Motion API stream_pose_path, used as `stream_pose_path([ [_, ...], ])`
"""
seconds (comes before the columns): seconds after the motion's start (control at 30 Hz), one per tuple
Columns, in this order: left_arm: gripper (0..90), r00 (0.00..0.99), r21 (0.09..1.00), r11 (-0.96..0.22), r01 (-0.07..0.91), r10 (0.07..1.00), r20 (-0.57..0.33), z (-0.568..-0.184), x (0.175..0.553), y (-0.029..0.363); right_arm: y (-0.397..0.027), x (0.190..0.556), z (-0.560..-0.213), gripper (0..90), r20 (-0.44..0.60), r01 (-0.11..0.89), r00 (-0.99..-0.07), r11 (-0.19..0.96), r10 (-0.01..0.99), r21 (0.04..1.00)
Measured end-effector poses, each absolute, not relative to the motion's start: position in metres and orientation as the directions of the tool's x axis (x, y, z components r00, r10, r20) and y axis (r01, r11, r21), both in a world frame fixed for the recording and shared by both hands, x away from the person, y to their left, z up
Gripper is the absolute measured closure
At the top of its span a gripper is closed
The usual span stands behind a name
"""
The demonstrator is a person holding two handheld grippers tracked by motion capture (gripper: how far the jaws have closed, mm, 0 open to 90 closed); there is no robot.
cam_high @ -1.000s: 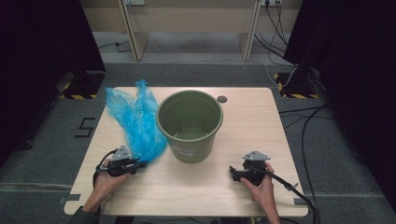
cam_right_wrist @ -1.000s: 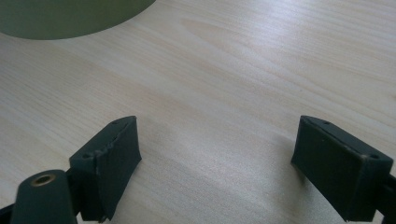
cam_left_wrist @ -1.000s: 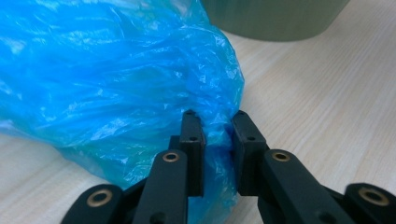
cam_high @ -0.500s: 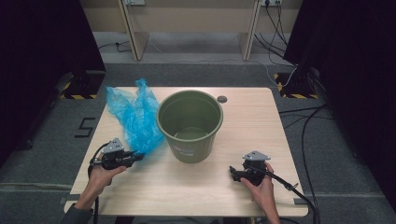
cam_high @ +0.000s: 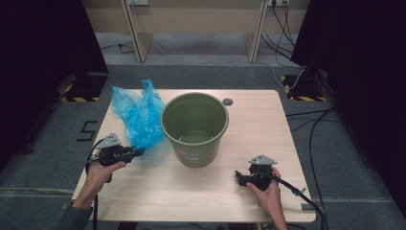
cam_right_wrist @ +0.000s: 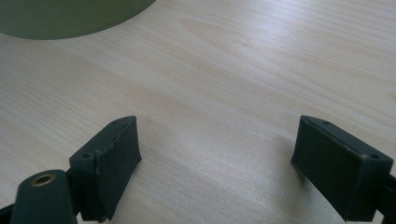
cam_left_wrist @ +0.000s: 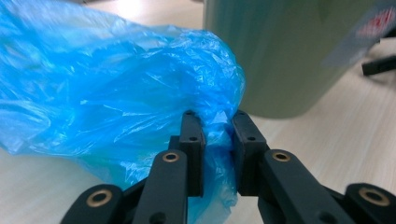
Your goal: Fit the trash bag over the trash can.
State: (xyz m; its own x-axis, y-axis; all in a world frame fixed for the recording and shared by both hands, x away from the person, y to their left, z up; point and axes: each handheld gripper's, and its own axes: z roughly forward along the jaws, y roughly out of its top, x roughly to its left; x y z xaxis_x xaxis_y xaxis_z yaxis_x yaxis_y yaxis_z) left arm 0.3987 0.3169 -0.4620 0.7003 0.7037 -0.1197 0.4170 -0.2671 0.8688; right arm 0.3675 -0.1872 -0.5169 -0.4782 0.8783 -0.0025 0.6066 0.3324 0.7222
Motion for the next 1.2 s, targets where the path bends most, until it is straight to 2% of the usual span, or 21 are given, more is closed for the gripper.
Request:
stream_pose_path([
  [0.3,77.1,0.705,0.881,-0.288,0.375,0.706,-0.069,-0.423,0.418,0.318,-0.187,0.367,-0.517,14.7,-0.002,0.607,-0.478,0.332,0.878,0.722],
  [0.87,77.5,0.706,0.904,-0.274,0.329,0.707,-0.043,-0.339,0.455,0.310,-0.187,0.368,-0.517,14.7,-0.003,0.606,-0.479,0.333,0.878,0.723],
  [1.2,77.8,0.766,0.915,-0.310,0.257,0.643,0.003,-0.305,0.461,0.264,-0.188,0.368,-0.517,14.6,-0.007,0.602,-0.484,0.339,0.875,0.723],
])
